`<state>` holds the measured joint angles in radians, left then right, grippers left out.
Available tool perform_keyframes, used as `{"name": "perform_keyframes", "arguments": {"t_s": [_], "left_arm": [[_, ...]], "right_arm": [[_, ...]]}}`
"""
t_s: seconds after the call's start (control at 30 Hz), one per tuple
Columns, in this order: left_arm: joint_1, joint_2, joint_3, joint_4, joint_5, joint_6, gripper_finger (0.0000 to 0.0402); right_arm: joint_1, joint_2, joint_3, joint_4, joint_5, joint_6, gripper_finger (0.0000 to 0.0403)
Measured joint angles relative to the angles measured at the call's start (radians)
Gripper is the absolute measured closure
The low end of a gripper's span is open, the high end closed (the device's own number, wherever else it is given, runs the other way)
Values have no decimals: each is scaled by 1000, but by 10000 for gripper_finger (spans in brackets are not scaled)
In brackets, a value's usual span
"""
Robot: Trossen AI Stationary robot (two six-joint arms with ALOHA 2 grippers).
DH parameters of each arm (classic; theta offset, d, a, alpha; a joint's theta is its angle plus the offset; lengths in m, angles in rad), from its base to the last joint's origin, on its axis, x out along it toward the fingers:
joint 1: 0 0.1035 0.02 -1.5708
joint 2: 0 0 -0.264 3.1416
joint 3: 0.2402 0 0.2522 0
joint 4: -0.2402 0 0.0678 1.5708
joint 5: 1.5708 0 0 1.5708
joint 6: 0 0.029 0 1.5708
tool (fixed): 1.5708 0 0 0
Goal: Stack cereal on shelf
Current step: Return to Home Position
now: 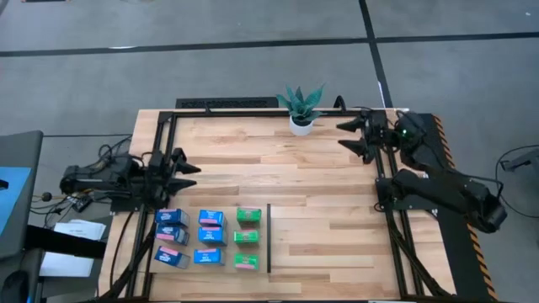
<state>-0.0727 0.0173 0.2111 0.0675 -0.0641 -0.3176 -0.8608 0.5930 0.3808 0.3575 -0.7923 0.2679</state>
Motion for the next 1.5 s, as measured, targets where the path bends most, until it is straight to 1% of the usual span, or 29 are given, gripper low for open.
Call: {"name": "perform_keyframes", "arguments": {"t_s": [0.07, 0.27, 0.33, 0.43, 0.57, 0.77, 1.0, 1.13, 1.3, 1.5], "left_arm": [[0, -17, -39, 16, -32, -2, 187], [0, -12, -125, 49, -124, 12, 187], [1, -15, -162, 68, -132, 13, 187], [1, -15, -200, 100, -135, -3, 187], [6, -12, -200, 67, -144, 0, 187], [35, -13, -201, 17, -150, 14, 187], [41, -13, -202, -1, -162, 60, 187], [41, -13, -202, -1, -158, 65, 187], [41, -13, -203, -2, -158, 73, 187], [42, -13, -204, -2, -157, 71, 187]], "right_arm": [[1, -25, -43, 2, 9, 13, 85], [1, -56, -175, 133, 15, 84, 85], [1, -62, -226, 173, 20, 101, 85], [1, -64, -296, 249, 61, 123, 85], [1, -64, -372, 370, 84, 150, 85], [1, -62, -372, 279, 113, 116, 85], [1, -63, -373, 271, 255, 109, 85], [1, -63, -373, 256, 260, 171, 85], [2, -63, -373, 198, 260, 177, 85], [2, -62, -374, 82, 260, 177, 85]]}}
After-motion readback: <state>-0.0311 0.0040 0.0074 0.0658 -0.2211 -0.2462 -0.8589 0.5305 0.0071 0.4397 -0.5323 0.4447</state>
